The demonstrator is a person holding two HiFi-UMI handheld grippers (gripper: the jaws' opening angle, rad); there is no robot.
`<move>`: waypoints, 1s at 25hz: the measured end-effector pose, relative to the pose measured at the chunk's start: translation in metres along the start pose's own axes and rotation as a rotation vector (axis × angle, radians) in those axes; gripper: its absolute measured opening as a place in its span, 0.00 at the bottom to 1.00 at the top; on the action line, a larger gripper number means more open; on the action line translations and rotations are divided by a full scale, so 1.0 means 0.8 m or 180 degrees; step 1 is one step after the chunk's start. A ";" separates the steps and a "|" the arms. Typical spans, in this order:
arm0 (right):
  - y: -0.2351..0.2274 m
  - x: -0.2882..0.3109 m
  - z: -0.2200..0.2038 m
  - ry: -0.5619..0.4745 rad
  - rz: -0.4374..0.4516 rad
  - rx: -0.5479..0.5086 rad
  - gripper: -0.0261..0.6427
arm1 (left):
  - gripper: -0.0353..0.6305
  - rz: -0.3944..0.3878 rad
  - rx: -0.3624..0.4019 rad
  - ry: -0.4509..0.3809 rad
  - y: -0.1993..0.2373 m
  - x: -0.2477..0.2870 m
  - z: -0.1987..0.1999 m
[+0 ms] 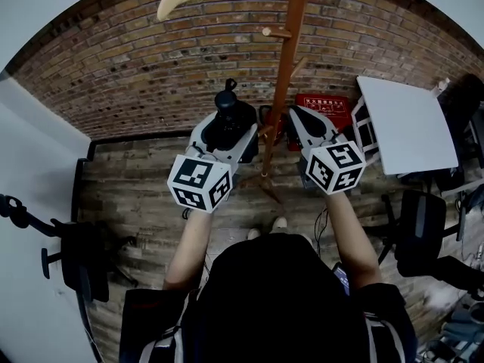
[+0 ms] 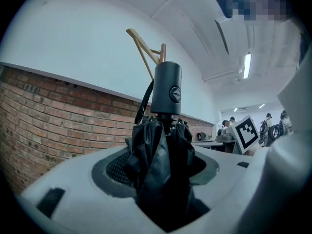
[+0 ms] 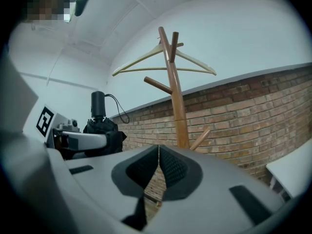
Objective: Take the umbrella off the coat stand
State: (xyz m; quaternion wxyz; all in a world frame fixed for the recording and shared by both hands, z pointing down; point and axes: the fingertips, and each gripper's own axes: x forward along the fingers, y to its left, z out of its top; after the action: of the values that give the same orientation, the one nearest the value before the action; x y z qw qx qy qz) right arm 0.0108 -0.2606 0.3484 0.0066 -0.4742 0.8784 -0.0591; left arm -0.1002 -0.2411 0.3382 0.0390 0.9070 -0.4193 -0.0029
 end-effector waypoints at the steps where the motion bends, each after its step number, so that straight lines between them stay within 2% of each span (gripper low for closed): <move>1: 0.002 -0.003 -0.001 -0.0001 -0.0015 -0.0004 0.08 | 0.48 -0.0014 -0.0016 0.0005 -0.001 -0.002 -0.004; 13: 0.013 -0.041 0.004 -0.0080 -0.0060 -0.0059 0.08 | 0.48 -0.0091 0.0007 0.0082 -0.032 -0.017 -0.023; 25: 0.014 -0.095 -0.004 0.0000 0.0079 -0.0019 0.08 | 0.47 -0.0041 -0.0018 0.0090 -0.094 -0.032 -0.024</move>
State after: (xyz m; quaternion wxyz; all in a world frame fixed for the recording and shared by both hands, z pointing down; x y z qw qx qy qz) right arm 0.0432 -0.1907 0.3470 0.0059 -0.4632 0.8844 -0.0565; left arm -0.0586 -0.1721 0.3508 0.0474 0.9096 -0.4128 0.0084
